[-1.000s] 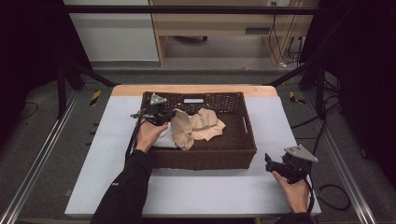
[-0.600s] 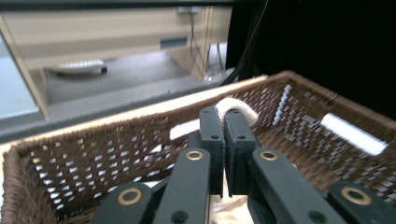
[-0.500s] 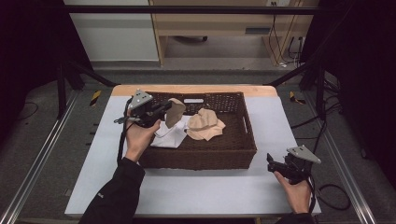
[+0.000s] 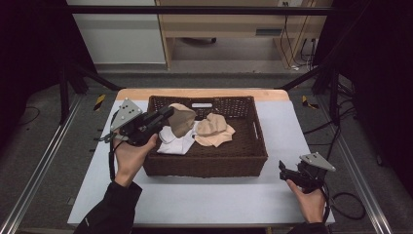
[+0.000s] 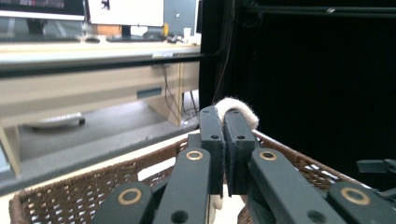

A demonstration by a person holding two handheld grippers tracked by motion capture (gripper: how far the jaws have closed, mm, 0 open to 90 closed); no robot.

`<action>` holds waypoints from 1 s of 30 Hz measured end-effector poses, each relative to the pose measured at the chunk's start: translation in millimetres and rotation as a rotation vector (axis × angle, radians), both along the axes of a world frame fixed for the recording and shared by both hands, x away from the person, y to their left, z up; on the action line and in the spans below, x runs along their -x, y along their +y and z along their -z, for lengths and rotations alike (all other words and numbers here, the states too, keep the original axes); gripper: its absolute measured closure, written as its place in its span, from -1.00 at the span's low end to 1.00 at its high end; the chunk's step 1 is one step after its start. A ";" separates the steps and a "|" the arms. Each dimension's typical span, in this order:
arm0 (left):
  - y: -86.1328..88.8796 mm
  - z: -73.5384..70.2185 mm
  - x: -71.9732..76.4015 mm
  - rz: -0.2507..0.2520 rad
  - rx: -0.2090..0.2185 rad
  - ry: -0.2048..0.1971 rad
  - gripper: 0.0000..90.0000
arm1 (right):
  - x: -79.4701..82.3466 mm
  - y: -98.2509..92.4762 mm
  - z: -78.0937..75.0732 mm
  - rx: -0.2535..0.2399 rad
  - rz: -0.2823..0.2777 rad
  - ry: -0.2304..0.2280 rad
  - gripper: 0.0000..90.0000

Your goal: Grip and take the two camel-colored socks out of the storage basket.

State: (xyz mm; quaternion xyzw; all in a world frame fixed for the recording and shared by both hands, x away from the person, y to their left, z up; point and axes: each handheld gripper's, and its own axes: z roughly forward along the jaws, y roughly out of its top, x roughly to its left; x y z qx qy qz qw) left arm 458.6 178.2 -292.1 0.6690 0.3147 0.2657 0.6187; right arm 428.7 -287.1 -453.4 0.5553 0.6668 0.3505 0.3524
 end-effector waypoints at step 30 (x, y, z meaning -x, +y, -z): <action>12.1 17.5 91.8 0.153 0.013 -0.050 0.94 | 3.1 -2.7 0.3 -0.004 0.011 0.005 -0.89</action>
